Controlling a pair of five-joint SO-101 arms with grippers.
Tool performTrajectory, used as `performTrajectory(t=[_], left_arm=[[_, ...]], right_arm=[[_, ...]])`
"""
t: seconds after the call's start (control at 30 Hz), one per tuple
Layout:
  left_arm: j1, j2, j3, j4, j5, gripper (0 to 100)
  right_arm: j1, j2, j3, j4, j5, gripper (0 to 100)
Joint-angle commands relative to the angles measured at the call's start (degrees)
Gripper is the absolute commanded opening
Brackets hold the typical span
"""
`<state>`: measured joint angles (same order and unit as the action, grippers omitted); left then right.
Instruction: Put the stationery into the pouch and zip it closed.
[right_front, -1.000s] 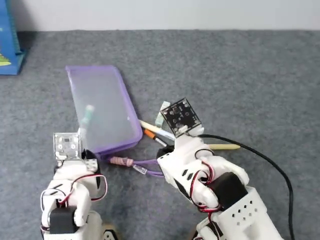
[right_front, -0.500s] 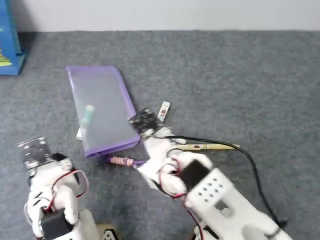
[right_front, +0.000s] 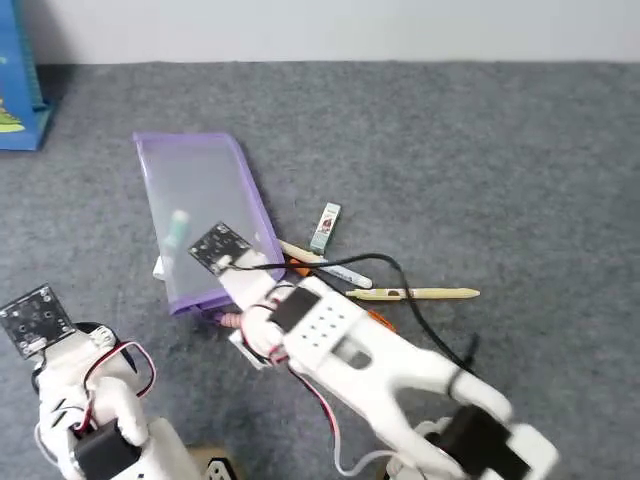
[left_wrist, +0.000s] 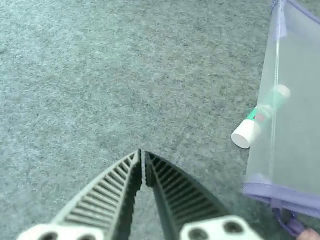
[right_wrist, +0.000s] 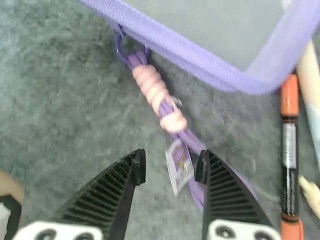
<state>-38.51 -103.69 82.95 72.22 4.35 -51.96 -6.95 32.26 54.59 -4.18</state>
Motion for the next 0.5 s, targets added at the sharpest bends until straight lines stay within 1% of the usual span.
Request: performTrajectory(t=[0.0, 0.23, 0.47], left_arm=[[-0.4, -0.6, -0.7, 0.1, -0.1, 1], [-0.4, -0.6, -0.4, 0.1, -0.1, 1], [-0.4, -0.6, -0.4, 0.1, -0.1, 1]], right_arm=[[-0.5, 4.7, -7.0, -0.8, 0.5, 17.7], [-0.5, 12.5, -13.7, -0.8, 0.6, 17.9], [-0.5, 18.9, -17.3, -0.9, 6.9, 17.7]])
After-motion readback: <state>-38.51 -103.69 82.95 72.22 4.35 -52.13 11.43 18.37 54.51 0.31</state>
